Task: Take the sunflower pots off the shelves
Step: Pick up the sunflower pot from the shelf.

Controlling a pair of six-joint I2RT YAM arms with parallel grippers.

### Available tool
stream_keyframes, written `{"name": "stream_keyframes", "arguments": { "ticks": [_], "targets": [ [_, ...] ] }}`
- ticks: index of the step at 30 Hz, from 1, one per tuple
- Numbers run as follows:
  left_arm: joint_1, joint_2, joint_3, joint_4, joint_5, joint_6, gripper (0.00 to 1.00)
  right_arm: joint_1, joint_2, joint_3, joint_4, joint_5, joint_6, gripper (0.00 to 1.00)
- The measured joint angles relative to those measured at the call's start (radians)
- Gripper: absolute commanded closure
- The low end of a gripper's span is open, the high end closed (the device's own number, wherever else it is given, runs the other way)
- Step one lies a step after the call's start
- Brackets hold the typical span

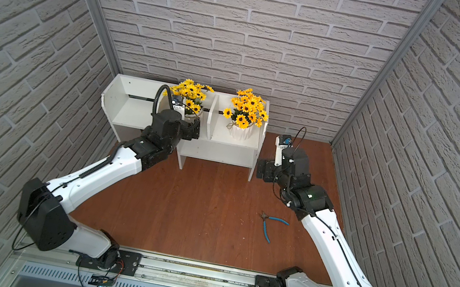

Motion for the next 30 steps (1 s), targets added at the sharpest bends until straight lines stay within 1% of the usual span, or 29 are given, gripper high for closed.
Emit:
{"name": "stream_keyframes", "arguments": {
  "ticks": [10,24,28,30],
  "targets": [
    [0.002,0.058,0.001,0.041,0.008,0.014,0.02,0.000,0.001,-0.011,0.013,-0.017,0.003,0.05],
    [0.037,0.119,0.001,0.151,0.020,0.023,0.02,0.001,0.010,-0.035,0.023,-0.026,0.005,0.05],
    [0.039,0.125,0.001,0.164,0.022,0.034,0.09,0.001,0.011,-0.035,0.024,-0.030,0.006,0.05],
    [0.039,0.127,0.001,0.167,0.022,0.039,0.16,0.001,0.011,-0.035,0.026,-0.034,0.007,0.05]
  ]
}}
